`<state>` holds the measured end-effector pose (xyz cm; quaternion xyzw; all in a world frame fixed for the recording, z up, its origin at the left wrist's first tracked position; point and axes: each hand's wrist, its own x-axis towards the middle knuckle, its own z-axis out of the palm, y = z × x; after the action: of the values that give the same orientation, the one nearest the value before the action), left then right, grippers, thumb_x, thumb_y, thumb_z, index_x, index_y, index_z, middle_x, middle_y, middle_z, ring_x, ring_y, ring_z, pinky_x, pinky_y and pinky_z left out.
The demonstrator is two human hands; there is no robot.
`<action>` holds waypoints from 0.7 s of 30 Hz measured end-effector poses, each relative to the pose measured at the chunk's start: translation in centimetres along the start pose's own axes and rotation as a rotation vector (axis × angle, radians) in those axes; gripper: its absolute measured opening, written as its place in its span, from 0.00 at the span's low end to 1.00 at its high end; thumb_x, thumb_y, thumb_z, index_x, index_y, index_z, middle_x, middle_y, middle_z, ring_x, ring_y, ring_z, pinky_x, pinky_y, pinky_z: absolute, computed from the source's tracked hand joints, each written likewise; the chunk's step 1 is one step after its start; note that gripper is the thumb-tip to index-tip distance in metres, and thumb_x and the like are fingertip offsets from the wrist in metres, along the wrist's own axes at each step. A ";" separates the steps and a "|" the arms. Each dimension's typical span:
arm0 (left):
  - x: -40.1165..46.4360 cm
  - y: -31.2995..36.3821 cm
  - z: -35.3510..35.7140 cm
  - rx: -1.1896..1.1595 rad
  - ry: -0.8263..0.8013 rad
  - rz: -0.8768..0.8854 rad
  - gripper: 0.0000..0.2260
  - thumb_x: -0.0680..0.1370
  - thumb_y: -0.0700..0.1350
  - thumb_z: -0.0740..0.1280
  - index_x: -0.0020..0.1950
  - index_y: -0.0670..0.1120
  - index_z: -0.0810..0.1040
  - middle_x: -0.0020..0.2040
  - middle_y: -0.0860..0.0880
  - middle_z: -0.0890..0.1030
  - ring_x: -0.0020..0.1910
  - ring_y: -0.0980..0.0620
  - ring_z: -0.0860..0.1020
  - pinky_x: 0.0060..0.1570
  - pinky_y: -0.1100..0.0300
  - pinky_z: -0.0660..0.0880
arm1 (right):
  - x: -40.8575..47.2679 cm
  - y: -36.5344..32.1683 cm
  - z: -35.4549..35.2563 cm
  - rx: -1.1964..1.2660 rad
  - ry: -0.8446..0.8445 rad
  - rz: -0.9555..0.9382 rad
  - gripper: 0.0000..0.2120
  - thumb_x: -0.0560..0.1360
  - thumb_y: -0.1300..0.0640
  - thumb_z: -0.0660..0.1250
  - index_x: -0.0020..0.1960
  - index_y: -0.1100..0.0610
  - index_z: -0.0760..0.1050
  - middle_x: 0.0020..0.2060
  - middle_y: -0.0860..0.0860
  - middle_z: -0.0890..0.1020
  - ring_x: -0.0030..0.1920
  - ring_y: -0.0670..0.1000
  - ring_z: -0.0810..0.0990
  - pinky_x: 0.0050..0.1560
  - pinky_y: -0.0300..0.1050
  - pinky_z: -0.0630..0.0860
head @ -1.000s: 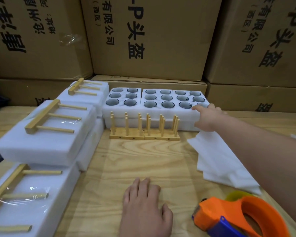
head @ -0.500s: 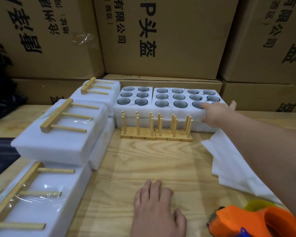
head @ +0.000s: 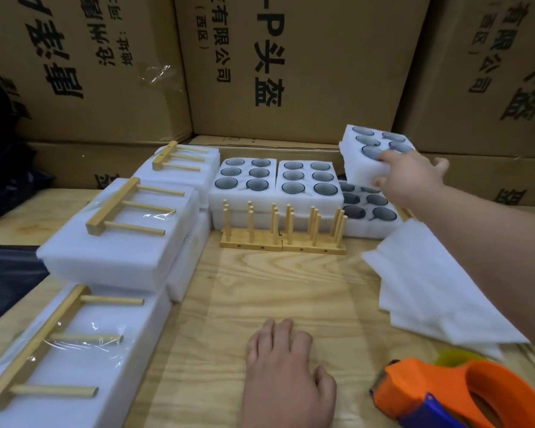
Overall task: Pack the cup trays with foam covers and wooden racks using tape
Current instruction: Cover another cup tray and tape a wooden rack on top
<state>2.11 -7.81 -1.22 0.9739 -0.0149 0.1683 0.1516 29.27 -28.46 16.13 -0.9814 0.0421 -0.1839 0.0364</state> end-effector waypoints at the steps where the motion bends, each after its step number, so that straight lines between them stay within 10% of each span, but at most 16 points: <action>1: 0.0 0.0 0.0 0.000 0.003 0.001 0.18 0.59 0.59 0.68 0.46 0.55 0.82 0.57 0.51 0.83 0.61 0.44 0.81 0.61 0.46 0.77 | -0.5 -0.1 -1.0 0.016 0.029 -0.010 0.18 0.78 0.45 0.65 0.67 0.36 0.70 0.61 0.54 0.76 0.63 0.58 0.74 0.71 0.63 0.55; 12: -0.3 -0.4 -0.4 -0.062 -0.177 -0.043 0.25 0.73 0.60 0.53 0.68 0.56 0.72 0.75 0.52 0.67 0.78 0.47 0.58 0.78 0.50 0.51 | -14.3 -3.9 -10.0 0.135 0.010 -0.242 0.21 0.77 0.37 0.65 0.68 0.36 0.68 0.51 0.47 0.71 0.53 0.51 0.70 0.67 0.55 0.56; 18: -0.2 -2.3 -3.7 -1.060 -0.135 -0.297 0.22 0.81 0.35 0.60 0.67 0.60 0.71 0.66 0.53 0.77 0.65 0.54 0.76 0.69 0.58 0.70 | -22.7 -5.9 -10.2 0.144 -0.044 -0.348 0.23 0.76 0.35 0.63 0.70 0.36 0.67 0.57 0.48 0.76 0.61 0.53 0.73 0.64 0.55 0.55; 21: -0.4 -5.0 -4.6 -0.794 -0.199 -0.158 0.22 0.82 0.39 0.59 0.68 0.62 0.70 0.68 0.60 0.74 0.69 0.55 0.73 0.67 0.70 0.65 | -25.7 -6.8 -9.8 0.164 -0.078 -0.364 0.22 0.77 0.35 0.62 0.70 0.36 0.66 0.58 0.49 0.76 0.62 0.55 0.73 0.64 0.55 0.55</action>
<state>0.66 -1.71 1.30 0.8495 -0.0183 0.0422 0.5257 2.36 -19.78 16.60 -0.9729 -0.1526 -0.1521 0.0839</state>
